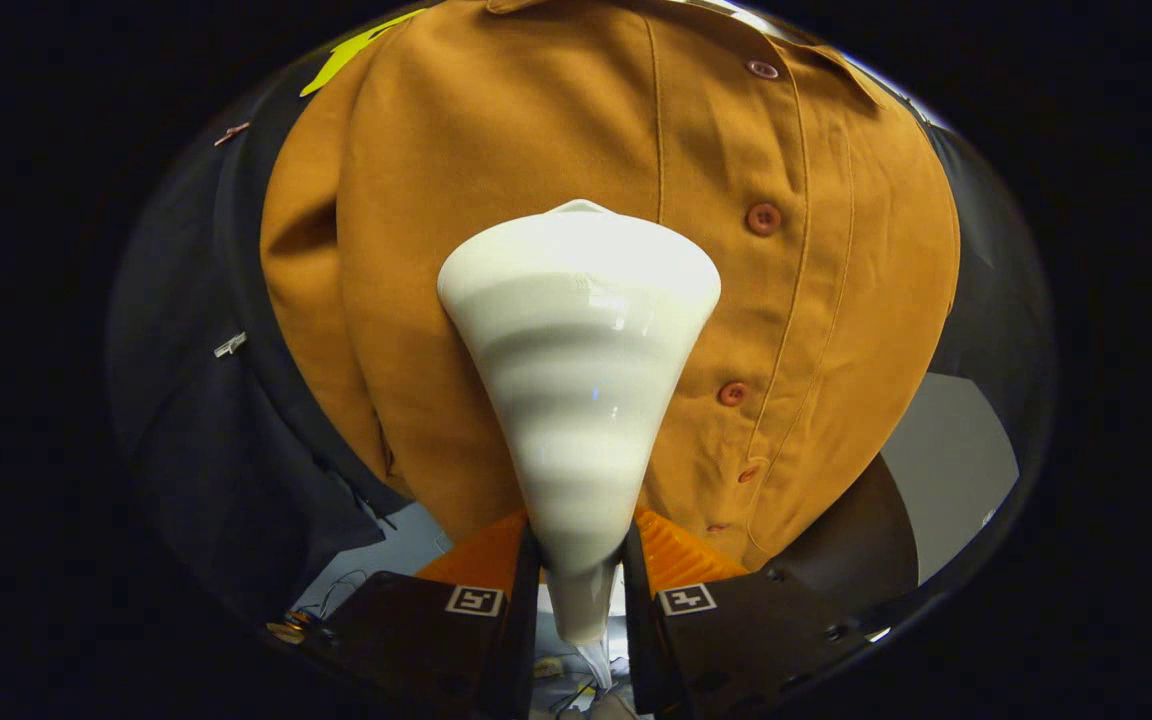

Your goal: Iron the clothes twice with a garment steamer, once on the left side and once on the right side.

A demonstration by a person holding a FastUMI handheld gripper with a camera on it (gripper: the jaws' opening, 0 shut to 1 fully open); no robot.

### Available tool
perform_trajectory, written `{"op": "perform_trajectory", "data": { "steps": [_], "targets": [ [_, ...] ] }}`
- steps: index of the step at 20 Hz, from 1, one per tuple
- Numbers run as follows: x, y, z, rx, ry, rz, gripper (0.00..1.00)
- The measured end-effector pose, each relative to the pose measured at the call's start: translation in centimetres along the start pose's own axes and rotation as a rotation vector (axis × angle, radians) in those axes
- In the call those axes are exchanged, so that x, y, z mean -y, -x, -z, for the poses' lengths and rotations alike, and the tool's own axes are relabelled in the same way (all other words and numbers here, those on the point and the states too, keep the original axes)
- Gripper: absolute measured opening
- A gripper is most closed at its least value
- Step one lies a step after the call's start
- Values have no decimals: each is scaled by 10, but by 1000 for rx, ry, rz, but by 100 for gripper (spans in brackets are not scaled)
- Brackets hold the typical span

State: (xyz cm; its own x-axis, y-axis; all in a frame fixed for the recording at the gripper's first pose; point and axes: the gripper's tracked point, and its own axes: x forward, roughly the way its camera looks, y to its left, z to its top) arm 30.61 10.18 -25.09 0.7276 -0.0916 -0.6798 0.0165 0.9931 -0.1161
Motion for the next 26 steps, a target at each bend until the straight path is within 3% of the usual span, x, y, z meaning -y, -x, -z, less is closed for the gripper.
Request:
{"op": "perform_trajectory", "data": {
  "steps": [21,26],
  "targets": [
    [0,-36,107,-301,-16,-27,42],
    [14,-25,104,-261,14,-38,42]
  ]
}}
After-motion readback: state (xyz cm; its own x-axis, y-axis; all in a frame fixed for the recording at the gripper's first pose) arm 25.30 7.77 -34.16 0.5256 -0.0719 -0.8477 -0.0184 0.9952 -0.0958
